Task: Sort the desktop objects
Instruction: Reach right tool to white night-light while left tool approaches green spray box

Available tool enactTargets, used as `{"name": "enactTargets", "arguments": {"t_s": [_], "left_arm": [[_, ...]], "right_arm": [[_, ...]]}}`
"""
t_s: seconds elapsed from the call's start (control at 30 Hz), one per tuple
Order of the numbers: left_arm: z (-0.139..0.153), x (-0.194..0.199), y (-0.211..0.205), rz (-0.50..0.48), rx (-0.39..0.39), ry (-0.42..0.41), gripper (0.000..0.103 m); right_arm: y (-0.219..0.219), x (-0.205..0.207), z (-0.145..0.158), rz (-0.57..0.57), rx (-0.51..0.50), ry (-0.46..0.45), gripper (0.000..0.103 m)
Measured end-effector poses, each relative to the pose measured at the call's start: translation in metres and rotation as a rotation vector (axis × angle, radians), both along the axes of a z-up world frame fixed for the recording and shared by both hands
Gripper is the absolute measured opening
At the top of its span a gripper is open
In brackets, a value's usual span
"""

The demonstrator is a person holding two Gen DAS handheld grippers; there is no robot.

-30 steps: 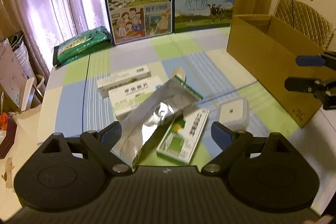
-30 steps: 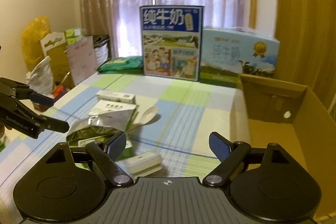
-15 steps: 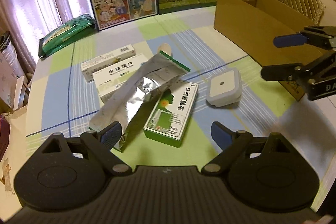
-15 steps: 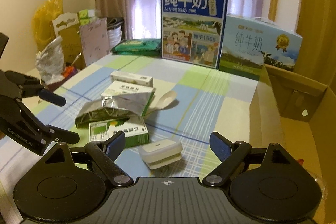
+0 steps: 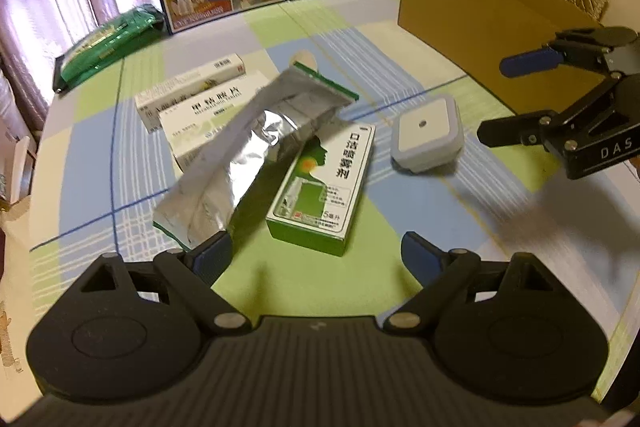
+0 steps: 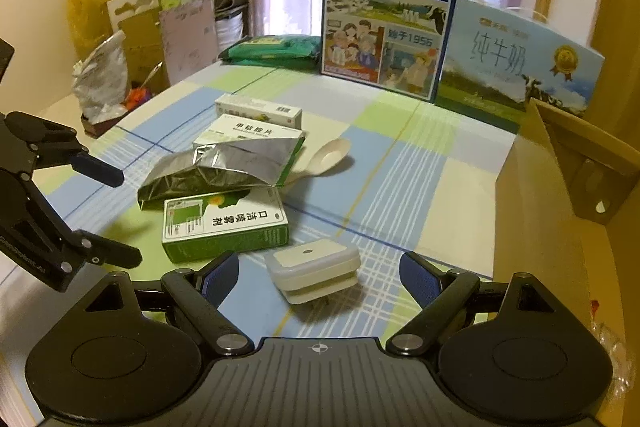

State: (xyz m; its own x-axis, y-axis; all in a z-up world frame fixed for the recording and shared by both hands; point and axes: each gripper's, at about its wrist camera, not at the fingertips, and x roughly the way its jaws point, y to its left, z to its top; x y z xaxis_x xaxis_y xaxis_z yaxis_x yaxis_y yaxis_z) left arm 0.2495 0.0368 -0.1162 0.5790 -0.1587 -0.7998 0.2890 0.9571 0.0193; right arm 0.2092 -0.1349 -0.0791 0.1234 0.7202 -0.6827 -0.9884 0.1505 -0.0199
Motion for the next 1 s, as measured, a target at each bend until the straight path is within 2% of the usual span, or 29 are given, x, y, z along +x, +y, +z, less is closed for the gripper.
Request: {"name": "enactTargets", "arguments": {"t_s": [0.17, 0.43, 0.57, 0.8, 1.0], "left_arm": [[-0.007, 0.006, -0.006, -0.038, -0.018, -0.004, 0.079], [-0.025, 0.021, -0.009, -0.039, -0.008, 0.005, 0.078], [-0.028, 0.024, -0.012, -0.046, 0.007, -0.013, 0.078], [-0.030, 0.031, -0.008, -0.010, -0.020, -0.045, 0.078], [-0.035, 0.035, -0.009, -0.007, 0.017, -0.053, 0.078]], "right_arm": [[0.005, 0.005, -0.004, 0.002, -0.015, 0.010, 0.085], [0.013, 0.002, -0.022, 0.078, -0.091, -0.004, 0.085], [0.018, 0.006, -0.026, 0.077, -0.084, -0.003, 0.085], [0.025, 0.008, -0.029, 0.078, -0.088, 0.007, 0.085], [0.029, 0.009, -0.031, 0.082, -0.095, 0.008, 0.085]]}}
